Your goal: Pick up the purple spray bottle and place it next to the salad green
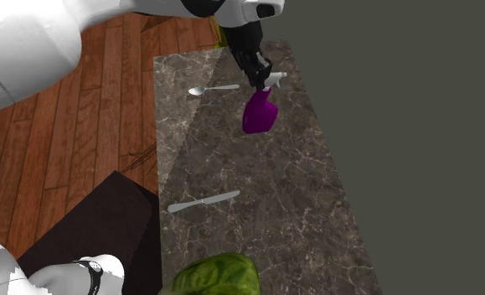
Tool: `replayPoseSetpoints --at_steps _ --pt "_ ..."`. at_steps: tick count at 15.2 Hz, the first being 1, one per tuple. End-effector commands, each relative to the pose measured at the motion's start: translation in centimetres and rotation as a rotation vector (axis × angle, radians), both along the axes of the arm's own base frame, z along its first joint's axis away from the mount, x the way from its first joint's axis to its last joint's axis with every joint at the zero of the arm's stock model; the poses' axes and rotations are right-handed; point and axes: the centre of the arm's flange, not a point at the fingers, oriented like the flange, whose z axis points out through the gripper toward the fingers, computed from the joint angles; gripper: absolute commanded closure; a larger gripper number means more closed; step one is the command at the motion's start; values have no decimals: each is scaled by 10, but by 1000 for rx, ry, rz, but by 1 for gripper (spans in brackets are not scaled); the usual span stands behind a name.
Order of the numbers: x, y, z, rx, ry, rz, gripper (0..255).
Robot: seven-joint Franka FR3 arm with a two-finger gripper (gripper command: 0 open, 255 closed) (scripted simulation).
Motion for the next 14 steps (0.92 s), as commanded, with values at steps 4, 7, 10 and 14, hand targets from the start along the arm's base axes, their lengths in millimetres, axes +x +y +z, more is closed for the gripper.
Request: replayPoseSetpoints --at_steps 4,7,10,14 --pt "0 0 27 0 0 0 255" --pt "0 0 43 0 0 0 255" --pt "0 0 59 0 0 0 255" --pt "0 0 80 0 0 0 255"
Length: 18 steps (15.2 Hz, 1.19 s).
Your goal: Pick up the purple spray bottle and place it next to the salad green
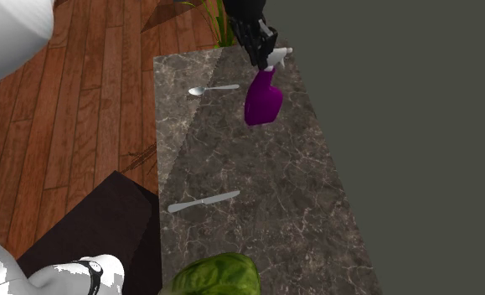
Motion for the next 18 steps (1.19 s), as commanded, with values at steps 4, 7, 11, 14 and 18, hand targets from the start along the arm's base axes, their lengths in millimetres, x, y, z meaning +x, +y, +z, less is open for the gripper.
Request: replayPoseSetpoints --at_steps 4,7,11,14,18 --pt "1 0 27 0 0 0 255" --pt "1 0 43 0 0 0 255" --pt "1 0 64 0 0 0 255" --pt "1 0 80 0 0 0 255" --pt "-24 -28 94 0 0 0 255"
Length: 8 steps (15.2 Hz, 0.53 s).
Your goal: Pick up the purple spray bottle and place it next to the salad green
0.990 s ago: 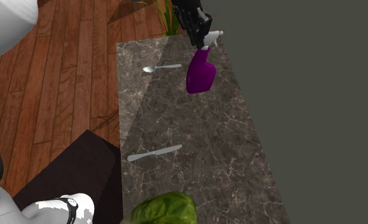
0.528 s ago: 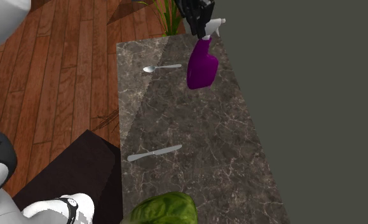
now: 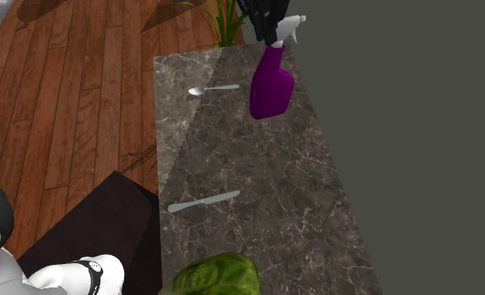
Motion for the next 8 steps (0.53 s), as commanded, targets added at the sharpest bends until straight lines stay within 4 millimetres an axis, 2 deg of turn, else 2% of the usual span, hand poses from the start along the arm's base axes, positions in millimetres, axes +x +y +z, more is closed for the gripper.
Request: replayPoseSetpoints --at_steps 1,8 --pt "-16 -17 7 0 0 0 255" --pt "-75 -83 34 0 0 0 255"
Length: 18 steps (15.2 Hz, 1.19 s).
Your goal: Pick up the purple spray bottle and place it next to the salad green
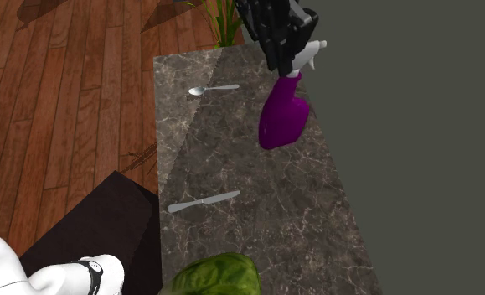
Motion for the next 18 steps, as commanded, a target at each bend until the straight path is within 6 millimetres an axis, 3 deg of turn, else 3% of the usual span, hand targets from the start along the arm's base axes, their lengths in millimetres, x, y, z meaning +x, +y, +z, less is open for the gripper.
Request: replayPoseSetpoints --at_steps 1,13,18 --pt "-17 -20 10 0 0 1 255" --pt "-119 -135 56 0 0 1 255" --pt "-119 -135 30 0 0 1 255"
